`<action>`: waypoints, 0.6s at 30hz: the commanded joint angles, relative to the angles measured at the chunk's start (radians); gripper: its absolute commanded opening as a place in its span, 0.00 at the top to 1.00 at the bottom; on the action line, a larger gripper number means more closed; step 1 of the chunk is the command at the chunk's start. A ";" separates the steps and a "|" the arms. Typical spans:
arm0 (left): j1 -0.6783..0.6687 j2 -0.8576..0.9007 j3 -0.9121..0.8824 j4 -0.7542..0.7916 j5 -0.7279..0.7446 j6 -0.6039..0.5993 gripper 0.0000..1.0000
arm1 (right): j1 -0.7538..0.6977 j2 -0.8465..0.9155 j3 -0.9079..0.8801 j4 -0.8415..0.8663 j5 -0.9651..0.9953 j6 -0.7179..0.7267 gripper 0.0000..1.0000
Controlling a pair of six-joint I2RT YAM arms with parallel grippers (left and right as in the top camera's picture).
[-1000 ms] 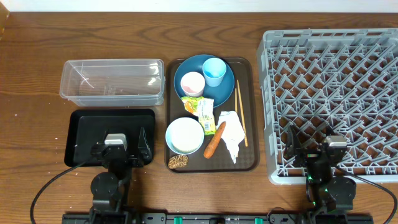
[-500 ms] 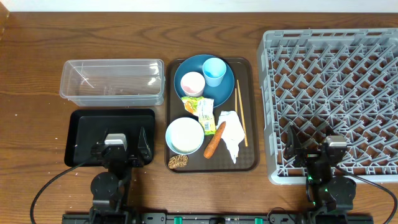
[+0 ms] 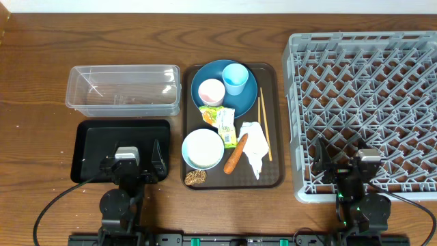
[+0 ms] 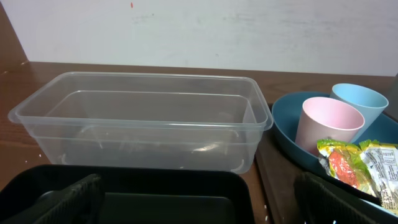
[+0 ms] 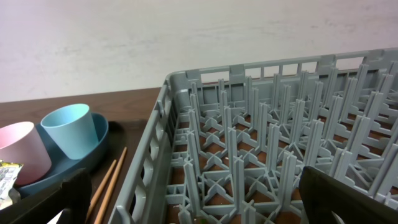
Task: Sort waste into correct bins and load items into the dishwasher rack
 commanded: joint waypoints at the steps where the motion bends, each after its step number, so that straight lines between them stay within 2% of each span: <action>1: 0.000 -0.003 -0.017 -0.032 -0.024 0.013 0.02 | -0.003 -0.005 -0.002 -0.003 0.000 -0.008 0.01; 18: 0.000 -0.003 -0.017 -0.032 -0.024 0.013 0.02 | -0.003 -0.005 -0.002 -0.003 0.000 -0.008 0.01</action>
